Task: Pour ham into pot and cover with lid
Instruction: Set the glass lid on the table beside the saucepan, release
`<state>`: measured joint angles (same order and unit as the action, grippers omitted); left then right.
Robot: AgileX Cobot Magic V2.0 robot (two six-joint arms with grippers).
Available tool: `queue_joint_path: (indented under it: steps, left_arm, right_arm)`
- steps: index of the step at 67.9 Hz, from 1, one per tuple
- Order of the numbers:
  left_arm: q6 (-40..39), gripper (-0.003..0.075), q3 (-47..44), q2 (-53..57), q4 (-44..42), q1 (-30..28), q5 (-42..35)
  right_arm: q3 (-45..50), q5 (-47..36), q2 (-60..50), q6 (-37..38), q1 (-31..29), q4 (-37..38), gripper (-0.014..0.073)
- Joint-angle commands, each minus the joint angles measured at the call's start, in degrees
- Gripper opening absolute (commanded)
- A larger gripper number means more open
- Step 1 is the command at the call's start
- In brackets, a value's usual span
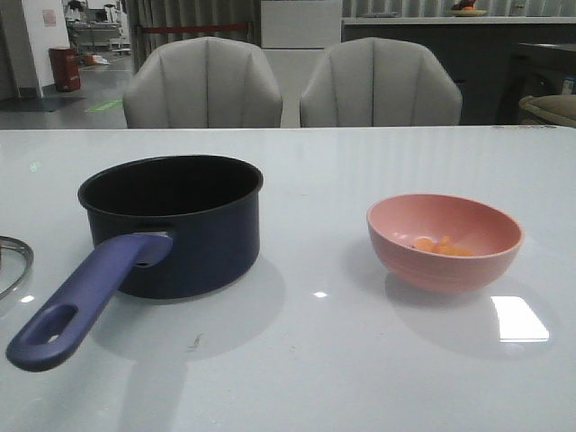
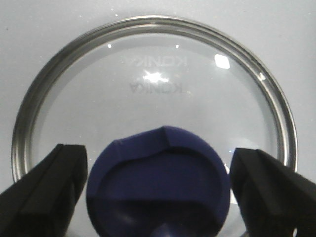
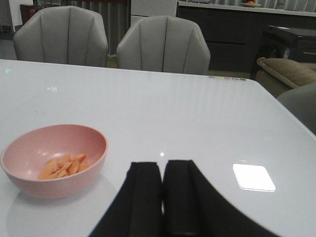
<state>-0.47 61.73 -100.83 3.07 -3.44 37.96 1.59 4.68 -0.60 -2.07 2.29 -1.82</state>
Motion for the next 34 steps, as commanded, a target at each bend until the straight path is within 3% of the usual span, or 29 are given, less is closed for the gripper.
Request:
queue_joint_path:
  steps: [1, 12, 34]
  left_arm:
    - [-0.04, 0.061, 2.52, 2.51, 0.41, 0.2, -0.95]
    - [-0.04, 0.0603, 4.9, 5.6, -0.32, 0.99, 1.52]
    - [-0.04, 0.0603, 0.92, 24.57, -1.26, 7.12, -3.14]
  right_arm:
    - [-0.34, -4.68, -1.17, 0.02, -0.38, 0.6, 0.0163]
    - [-0.34, -4.68, -1.17, 0.02, -0.38, 0.6, 0.0163]
    - [-0.34, -4.68, -1.17, 0.02, -0.38, 0.6, 0.0163]
